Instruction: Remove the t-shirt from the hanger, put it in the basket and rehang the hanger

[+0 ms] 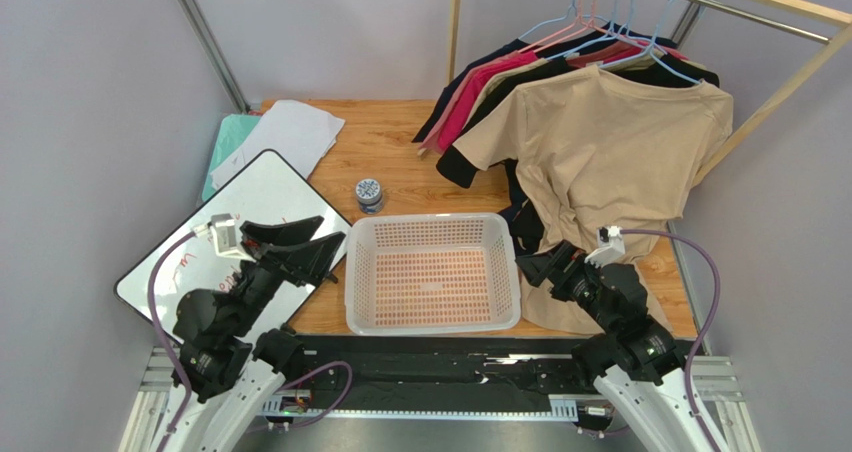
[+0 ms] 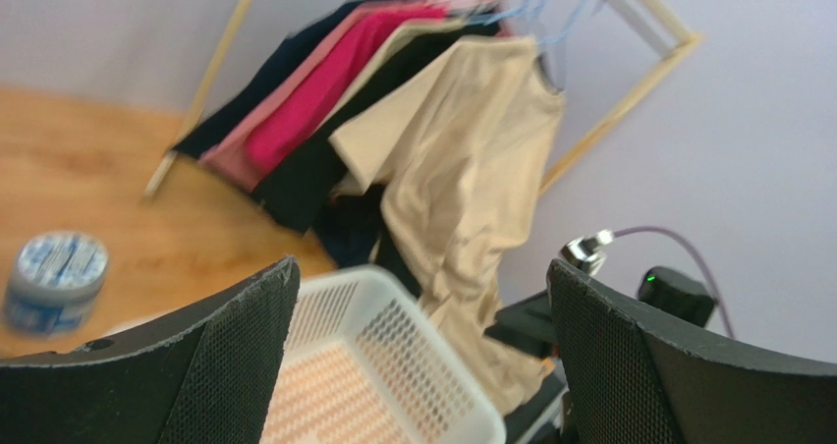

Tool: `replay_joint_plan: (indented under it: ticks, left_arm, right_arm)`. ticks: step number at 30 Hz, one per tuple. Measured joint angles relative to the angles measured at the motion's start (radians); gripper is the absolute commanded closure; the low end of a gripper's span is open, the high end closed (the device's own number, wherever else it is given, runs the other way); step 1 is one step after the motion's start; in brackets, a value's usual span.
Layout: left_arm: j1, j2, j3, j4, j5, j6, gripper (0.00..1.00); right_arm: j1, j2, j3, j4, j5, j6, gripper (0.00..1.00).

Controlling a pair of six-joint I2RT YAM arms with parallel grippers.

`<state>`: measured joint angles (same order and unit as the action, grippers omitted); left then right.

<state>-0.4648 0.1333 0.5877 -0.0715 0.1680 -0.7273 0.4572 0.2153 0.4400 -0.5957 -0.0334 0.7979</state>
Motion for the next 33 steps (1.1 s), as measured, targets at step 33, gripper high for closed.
replay_joint_plan:
  ticks: [33]
  left_arm:
    - [0.0,0.067,0.054,-0.521,0.064,-0.047,0.02]
  right_arm:
    - [-0.397,0.918,1.164,-0.141,0.397,-0.31,0.1]
